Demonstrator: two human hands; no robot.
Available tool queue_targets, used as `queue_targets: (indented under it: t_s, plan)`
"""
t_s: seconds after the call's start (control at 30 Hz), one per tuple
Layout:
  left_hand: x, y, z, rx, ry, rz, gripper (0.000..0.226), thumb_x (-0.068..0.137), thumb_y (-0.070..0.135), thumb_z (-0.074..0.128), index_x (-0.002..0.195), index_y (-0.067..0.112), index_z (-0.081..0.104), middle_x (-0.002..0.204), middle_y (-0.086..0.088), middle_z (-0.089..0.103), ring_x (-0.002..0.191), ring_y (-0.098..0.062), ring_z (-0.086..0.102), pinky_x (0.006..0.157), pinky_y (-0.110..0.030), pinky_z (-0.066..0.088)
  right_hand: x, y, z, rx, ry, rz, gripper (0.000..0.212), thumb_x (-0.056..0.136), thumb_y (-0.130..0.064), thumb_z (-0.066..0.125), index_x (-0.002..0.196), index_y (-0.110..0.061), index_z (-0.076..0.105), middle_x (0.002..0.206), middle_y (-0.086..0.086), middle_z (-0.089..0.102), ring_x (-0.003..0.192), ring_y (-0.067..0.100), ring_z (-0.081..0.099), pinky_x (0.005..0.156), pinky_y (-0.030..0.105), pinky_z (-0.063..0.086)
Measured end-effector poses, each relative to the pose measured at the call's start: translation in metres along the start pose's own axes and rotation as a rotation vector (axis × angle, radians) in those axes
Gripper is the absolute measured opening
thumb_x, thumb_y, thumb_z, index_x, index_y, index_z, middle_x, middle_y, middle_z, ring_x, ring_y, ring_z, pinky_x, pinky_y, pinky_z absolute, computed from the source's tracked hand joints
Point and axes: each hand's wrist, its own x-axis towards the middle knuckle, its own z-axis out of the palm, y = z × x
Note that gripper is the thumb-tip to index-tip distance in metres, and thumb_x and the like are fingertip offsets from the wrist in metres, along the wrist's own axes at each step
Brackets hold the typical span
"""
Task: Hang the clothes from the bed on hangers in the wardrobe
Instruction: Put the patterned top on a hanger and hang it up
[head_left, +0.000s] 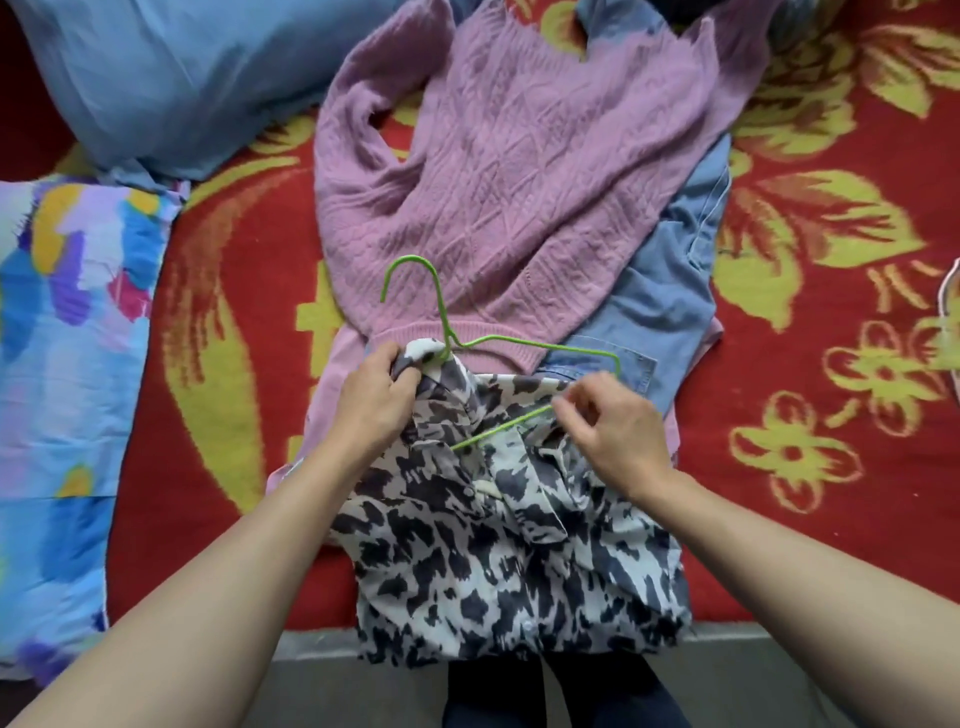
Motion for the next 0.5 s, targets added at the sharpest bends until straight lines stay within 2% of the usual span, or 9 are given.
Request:
queue_targets:
  t_s: [0.07,0.13,0.17,0.2,0.27,0.33,0.4,0.43,0.5]
  plan:
    - [-0.003,0.008,0.001,-0.025,0.029,0.014,0.008,0.093,0.021,0.054,0.086,0.018,0.057,0.075,0.012,0.051,0.060,-0.004,0.046,0.053,-0.024,0.037,-0.026,-0.003,0.020,-0.117,-0.241,-0.001,0.030,0.086,-0.058,0.057,0.085,-0.028,0.054,0.082,-0.010,0.055,0.073,0.010,0.055,0.064,0.029,0.045]
    - [-0.008,0.017,0.003,-0.032,0.043,0.063,0.013,0.093,0.026,0.057,0.085,0.017,0.060,0.070,0.013,0.048,0.057,-0.003,0.043,0.053,-0.023,0.037,-0.046,-0.006,0.047,-0.331,-0.416,-0.022,0.054,0.079,-0.071,0.053,0.109,-0.027,0.051,0.102,-0.007,0.051,0.090,0.014,0.052,0.073,0.032,0.049]
    - [-0.010,0.019,0.002,-0.025,0.044,0.107,0.014,0.093,0.027,0.058,0.088,0.015,0.064,0.071,0.013,0.048,0.059,-0.002,0.044,0.057,-0.027,0.040,-0.051,-0.004,0.060,-0.415,-0.466,-0.019,0.060,0.078,-0.068,0.056,0.119,-0.025,0.046,0.110,-0.003,0.048,0.098,0.018,0.049,0.077,0.035,0.048]
    - [-0.011,0.018,0.001,-0.015,0.031,0.151,0.014,0.093,0.026,0.059,0.093,0.014,0.066,0.072,0.013,0.050,0.062,-0.001,0.045,0.063,-0.031,0.043,-0.053,-0.002,0.068,-0.466,-0.490,0.001,0.057,0.081,-0.059,0.059,0.122,-0.022,0.045,0.116,0.001,0.046,0.103,0.022,0.047,0.079,0.038,0.047]
    - [-0.009,0.011,-0.005,0.011,-0.018,0.218,0.013,0.093,0.024,0.058,0.098,0.017,0.068,0.075,0.011,0.056,0.068,-0.006,0.051,0.072,-0.039,0.047,-0.045,0.010,0.072,-0.475,-0.454,0.085,0.030,0.087,-0.036,0.055,0.111,-0.017,0.054,0.113,0.004,0.051,0.104,0.026,0.051,0.076,0.038,0.045]
    - [-0.007,-0.003,-0.012,0.017,-0.051,0.242,0.018,0.091,0.034,0.059,0.096,0.020,0.069,0.076,0.004,0.062,0.071,-0.018,0.058,0.069,-0.046,0.052,-0.030,0.029,0.059,-0.249,-0.362,0.325,0.013,0.088,-0.024,0.051,0.085,-0.015,0.060,0.094,0.009,0.062,0.090,0.029,0.058,0.066,0.035,0.040]
    - [-0.007,-0.016,-0.017,-0.037,-0.045,0.227,0.037,0.083,0.055,0.058,0.088,0.022,0.071,0.069,0.004,0.064,0.062,-0.018,0.059,0.059,-0.042,0.052,-0.011,0.057,0.036,0.090,-0.220,0.588,0.022,0.087,-0.016,0.055,0.066,-0.012,0.057,0.070,0.010,0.060,0.074,0.025,0.055,0.060,0.036,0.033]
    - [-0.008,-0.019,-0.017,-0.062,-0.035,0.221,0.046,0.080,0.063,0.056,0.080,0.019,0.071,0.061,0.006,0.060,0.055,-0.014,0.054,0.054,-0.038,0.047,-0.001,0.064,0.021,0.244,-0.140,0.669,0.024,0.086,-0.012,0.058,0.062,-0.012,0.058,0.064,0.008,0.058,0.070,0.022,0.054,0.059,0.036,0.035]
    - [-0.014,-0.017,-0.011,-0.101,-0.036,0.232,0.059,0.079,0.067,0.053,0.059,0.012,0.061,0.049,0.009,0.044,0.047,-0.006,0.038,0.048,-0.031,0.032,0.015,0.073,-0.005,0.534,-0.065,0.748,0.018,0.083,-0.006,0.058,0.067,-0.011,0.065,0.060,0.004,0.060,0.062,0.016,0.057,0.055,0.029,0.044]
